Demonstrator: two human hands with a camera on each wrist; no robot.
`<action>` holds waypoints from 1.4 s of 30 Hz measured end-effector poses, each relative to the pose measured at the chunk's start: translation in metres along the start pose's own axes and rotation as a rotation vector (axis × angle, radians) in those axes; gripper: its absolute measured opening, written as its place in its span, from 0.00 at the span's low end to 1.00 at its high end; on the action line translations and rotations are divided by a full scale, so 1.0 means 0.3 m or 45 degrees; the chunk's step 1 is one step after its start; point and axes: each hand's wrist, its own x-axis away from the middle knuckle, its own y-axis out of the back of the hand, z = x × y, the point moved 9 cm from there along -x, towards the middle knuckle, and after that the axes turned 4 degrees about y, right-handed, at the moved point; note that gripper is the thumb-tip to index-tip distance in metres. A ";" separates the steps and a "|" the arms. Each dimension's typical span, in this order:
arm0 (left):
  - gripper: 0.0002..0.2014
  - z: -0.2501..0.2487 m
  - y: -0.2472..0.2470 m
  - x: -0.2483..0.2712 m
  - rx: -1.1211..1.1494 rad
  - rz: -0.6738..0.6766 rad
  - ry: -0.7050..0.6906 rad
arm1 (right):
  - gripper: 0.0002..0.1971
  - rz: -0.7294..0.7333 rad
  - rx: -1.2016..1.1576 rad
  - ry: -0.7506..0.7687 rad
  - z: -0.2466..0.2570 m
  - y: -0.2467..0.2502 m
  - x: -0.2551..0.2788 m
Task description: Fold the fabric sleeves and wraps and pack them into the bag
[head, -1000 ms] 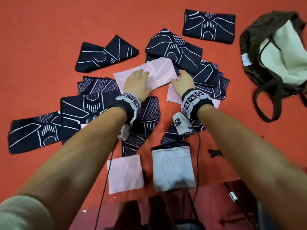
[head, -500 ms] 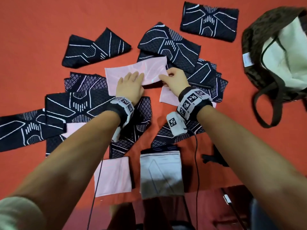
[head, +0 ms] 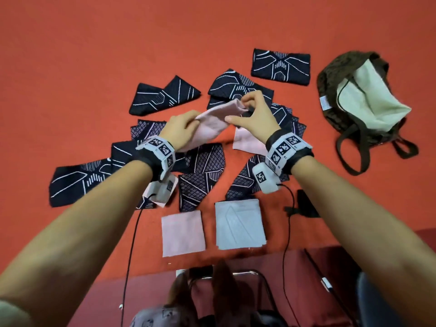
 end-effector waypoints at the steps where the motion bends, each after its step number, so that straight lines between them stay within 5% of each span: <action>1: 0.13 -0.005 0.028 0.024 0.059 0.010 0.003 | 0.28 0.046 0.063 0.022 0.025 -0.009 0.015; 3: 0.13 -0.018 0.077 0.070 0.173 0.030 0.014 | 0.24 0.074 0.166 0.040 0.065 -0.021 0.037; 5: 0.11 -0.019 0.110 0.120 0.274 0.063 0.056 | 0.05 0.056 0.243 0.055 0.108 -0.029 0.063; 12: 0.10 0.132 0.087 0.295 0.565 0.281 0.394 | 0.16 -0.043 0.140 0.056 0.208 -0.051 0.153; 18: 0.09 0.182 0.044 0.363 0.572 0.350 0.449 | 0.05 -0.103 0.145 0.087 0.238 -0.082 0.227; 20: 0.08 0.190 0.046 0.372 0.589 0.319 0.448 | 0.12 -0.119 0.128 0.118 0.256 -0.101 0.260; 32: 0.15 0.273 0.038 0.467 1.502 0.252 0.751 | 0.14 0.254 0.491 0.441 0.243 -0.428 0.459; 35: 0.24 0.263 0.043 0.480 1.540 0.326 0.717 | 0.14 0.354 0.535 0.457 0.226 -0.501 0.478; 38: 0.13 0.248 0.054 0.487 1.512 0.309 0.613 | 0.14 0.431 0.609 0.453 0.222 -0.554 0.492; 42: 0.10 0.283 0.054 0.492 1.454 0.234 0.588 | 0.14 0.155 0.359 0.342 0.242 -0.480 0.478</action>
